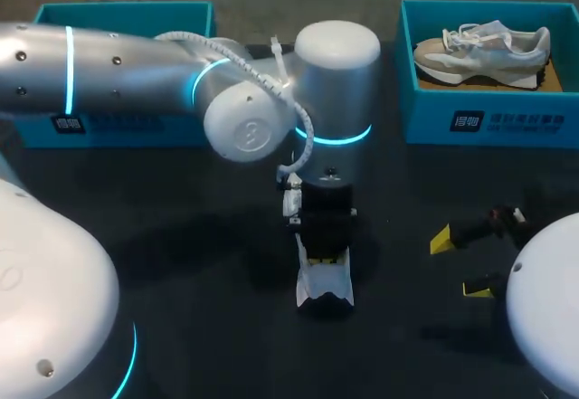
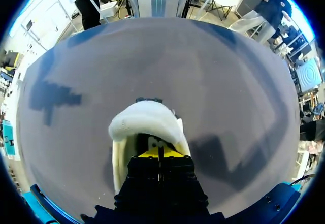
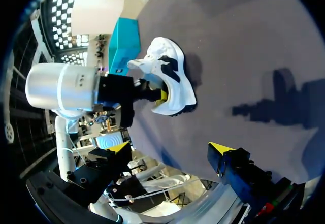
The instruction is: Take the shoe out of the shoebox, open the shoe tongue, remove and reinsert the insole, then place the shoe into the shoebox
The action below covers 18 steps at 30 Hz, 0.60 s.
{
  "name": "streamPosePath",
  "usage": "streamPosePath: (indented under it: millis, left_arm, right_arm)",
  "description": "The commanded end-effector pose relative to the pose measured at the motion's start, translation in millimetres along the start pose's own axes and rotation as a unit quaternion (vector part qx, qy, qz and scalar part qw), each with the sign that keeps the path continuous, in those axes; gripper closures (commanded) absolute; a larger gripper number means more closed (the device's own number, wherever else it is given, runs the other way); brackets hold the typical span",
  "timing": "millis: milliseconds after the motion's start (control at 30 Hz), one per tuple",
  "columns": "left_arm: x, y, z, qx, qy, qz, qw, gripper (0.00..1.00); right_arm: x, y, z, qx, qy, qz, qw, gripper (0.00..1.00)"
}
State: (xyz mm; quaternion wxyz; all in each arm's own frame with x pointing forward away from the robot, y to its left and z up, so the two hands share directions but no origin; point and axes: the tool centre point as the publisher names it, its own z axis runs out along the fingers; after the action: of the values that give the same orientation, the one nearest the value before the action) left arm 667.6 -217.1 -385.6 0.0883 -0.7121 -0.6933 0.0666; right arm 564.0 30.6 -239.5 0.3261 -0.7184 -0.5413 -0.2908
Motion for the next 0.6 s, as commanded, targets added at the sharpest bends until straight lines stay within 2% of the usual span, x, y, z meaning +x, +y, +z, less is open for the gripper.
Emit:
streamPosePath:
  millis: [33,233,333,367,600]
  left_arm:
    - [-9.9,5,22,0.014,0.003,0.000,1.000,1.00]
    - [-14.1,7,36,0.013,-0.007,0.002,1.000,1.00]
    - [-13.2,8,28,0.010,-0.012,0.002,1.000,1.00]
    - [-12.2,7,18,0.003,-0.017,0.005,1.000,1.00]
    - [-9.0,9,-14,-0.024,-0.031,0.008,0.999,1.00]
  right_arm:
    - [0.9,-2.2,-1,-0.001,-0.002,0.001,1.000,0.00]
    - [0.9,-2.2,-1,-0.001,-0.002,0.001,1.000,0.00]
    - [0.9,-2.2,-1,-0.001,-0.002,0.001,1.000,0.00]
    - [0.9,-2.2,-1,-0.001,-0.002,0.001,1.000,0.00]
    - [0.9,-2.2,-1,-0.001,-0.002,0.001,1.000,0.00]
